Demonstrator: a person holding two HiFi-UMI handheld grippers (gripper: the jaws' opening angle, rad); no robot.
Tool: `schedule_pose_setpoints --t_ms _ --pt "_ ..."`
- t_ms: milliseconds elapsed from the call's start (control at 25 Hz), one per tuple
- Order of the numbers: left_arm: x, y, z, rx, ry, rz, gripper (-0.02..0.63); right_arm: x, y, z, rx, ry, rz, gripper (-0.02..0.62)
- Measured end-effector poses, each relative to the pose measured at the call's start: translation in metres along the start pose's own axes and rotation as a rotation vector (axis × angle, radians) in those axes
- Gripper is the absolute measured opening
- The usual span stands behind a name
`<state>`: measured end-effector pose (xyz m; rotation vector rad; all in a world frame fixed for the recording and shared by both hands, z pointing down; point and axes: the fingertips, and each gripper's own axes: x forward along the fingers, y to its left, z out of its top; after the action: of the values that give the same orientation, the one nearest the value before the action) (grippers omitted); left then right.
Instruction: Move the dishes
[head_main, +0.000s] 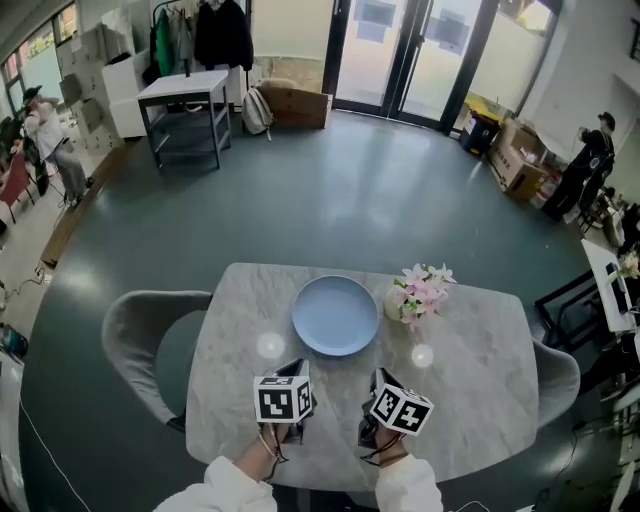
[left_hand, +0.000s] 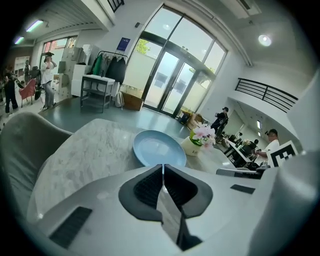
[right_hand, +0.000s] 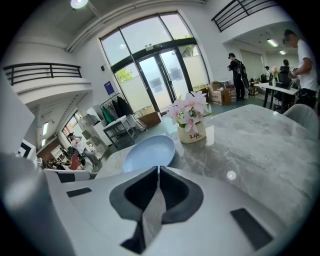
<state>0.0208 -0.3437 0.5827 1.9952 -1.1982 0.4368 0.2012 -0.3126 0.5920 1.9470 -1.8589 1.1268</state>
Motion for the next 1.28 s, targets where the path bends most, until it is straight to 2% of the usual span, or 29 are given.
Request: schedule_pose_setpoints --t_ms 160,360,600,1040,1280 --pt "-0.024 -0.012 -0.013 0.004 0.006 -0.026 0.011 -0.027 0.013 -0.009 0.010 -0.010 0.047 0.066" --pt "-0.050 -0.028 -0.020 0.004 -0.001 -0.099 0.011 -0.051 0.023 -0.027 -0.023 0.010 0.061 0.063" --pt "-0.068 -0.029 -0.021 0.052 -0.015 -0.100 0.011 -0.070 0.026 -0.034 -0.035 -0.013 0.051 0.061" --pt "-0.094 -0.049 -0.017 0.086 -0.060 -0.108 0.011 -0.101 0.029 -0.013 -0.105 -0.069 0.055 0.061" --pt "-0.105 -0.061 -0.037 0.083 -0.066 -0.063 0.011 -0.118 0.026 -0.022 -0.118 -0.063 0.111 0.061"
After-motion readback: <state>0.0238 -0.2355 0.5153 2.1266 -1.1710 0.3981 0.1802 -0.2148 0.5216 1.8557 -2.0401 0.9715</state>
